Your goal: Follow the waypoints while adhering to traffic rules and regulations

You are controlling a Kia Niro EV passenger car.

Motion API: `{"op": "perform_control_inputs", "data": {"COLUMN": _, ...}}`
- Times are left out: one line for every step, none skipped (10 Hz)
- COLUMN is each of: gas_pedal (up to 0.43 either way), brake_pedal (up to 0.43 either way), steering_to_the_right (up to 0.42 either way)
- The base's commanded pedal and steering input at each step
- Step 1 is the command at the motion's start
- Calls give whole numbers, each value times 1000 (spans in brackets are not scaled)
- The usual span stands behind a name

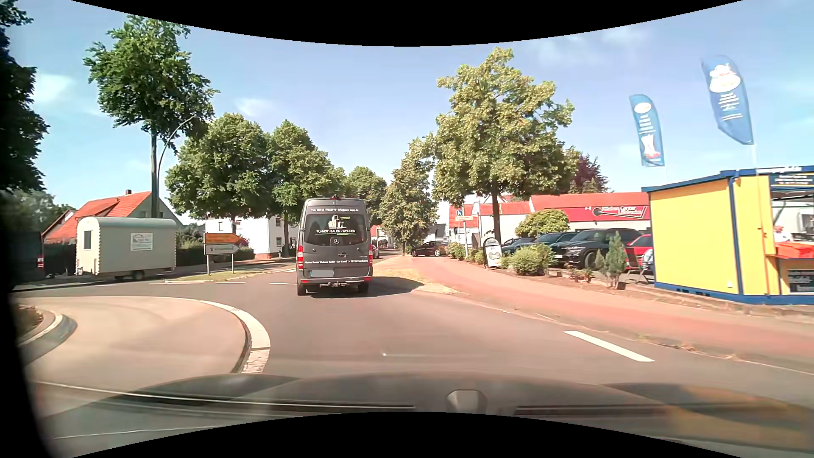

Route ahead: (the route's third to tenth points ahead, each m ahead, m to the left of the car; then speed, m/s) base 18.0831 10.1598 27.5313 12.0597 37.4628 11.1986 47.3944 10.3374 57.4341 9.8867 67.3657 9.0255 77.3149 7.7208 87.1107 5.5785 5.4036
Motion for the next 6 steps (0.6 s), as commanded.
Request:
{"op": "perform_control_inputs", "data": {"gas_pedal": 189, "brake_pedal": 6, "steering_to_the_right": -206}}
{"op": "perform_control_inputs", "data": {"gas_pedal": 177, "brake_pedal": 6, "steering_to_the_right": -214}}
{"op": "perform_control_inputs", "data": {"gas_pedal": 177, "brake_pedal": 6, "steering_to_the_right": -219}}
{"op": "perform_control_inputs", "data": {"gas_pedal": 177, "brake_pedal": 6, "steering_to_the_right": -220}}
{"op": "perform_control_inputs", "data": {"gas_pedal": 177, "brake_pedal": 6, "steering_to_the_right": -219}}
{"op": "perform_control_inputs", "data": {"gas_pedal": 177, "brake_pedal": 6, "steering_to_the_right": -219}}
